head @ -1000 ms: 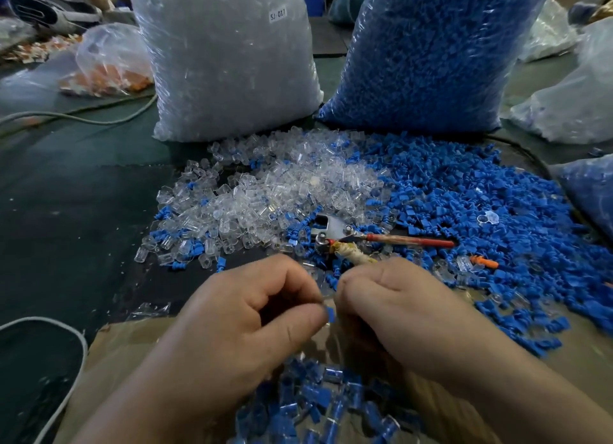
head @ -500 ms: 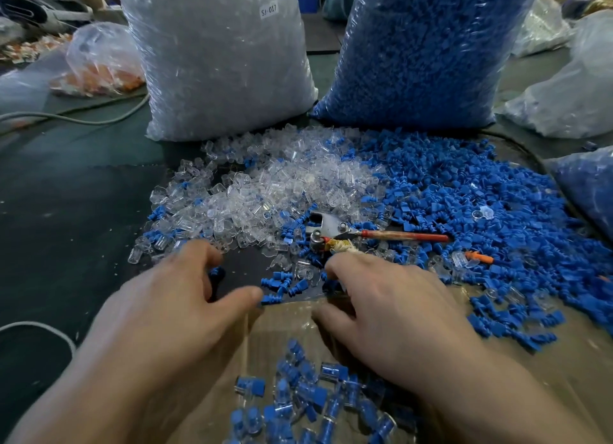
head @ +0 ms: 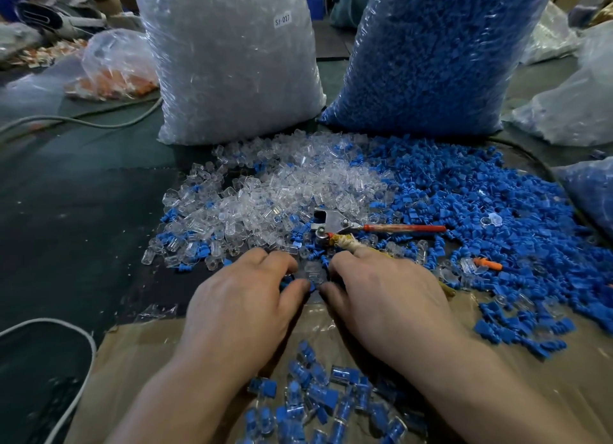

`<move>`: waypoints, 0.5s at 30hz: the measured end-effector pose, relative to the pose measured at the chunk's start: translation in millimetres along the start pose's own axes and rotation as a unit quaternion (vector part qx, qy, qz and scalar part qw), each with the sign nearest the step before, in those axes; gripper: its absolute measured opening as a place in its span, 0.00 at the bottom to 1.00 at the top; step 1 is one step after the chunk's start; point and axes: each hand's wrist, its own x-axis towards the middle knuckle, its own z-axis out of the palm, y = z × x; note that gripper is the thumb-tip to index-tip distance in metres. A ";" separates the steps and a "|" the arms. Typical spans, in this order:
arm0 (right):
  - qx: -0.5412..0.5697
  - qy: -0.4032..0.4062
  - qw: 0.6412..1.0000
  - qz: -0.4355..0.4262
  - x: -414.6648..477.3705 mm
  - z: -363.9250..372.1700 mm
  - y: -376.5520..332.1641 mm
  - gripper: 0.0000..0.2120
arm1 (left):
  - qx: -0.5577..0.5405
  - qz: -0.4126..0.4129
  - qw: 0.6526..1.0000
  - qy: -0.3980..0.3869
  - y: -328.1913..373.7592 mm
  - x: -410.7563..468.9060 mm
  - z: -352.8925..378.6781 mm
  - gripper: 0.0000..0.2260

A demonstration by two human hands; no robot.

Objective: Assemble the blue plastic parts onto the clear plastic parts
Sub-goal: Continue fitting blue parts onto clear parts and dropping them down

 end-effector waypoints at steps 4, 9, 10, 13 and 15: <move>0.013 0.013 1.000 0.000 2.2 3.7 3.3 0.09 | -0.053 -0.005 0.999 0.011 -2.0 -1.0 0.6 0.14; 0.034 0.034 0.999 0.000 2.1 5.2 5.4 0.09 | -0.115 0.006 0.993 0.017 -4.3 -1.4 -0.4 0.10; 0.040 0.040 0.998 0.002 1.8 5.4 5.6 0.09 | -0.126 0.013 0.992 0.019 -4.0 -1.4 0.2 0.08; 0.053 0.056 0.997 0.003 0.7 5.8 6.5 0.09 | -0.161 0.040 0.986 0.021 -2.5 -1.5 2.6 0.07; 0.070 0.057 0.996 0.008 0.4 5.5 7.9 0.09 | -0.172 0.056 0.983 0.017 -3.5 -1.3 5.3 0.10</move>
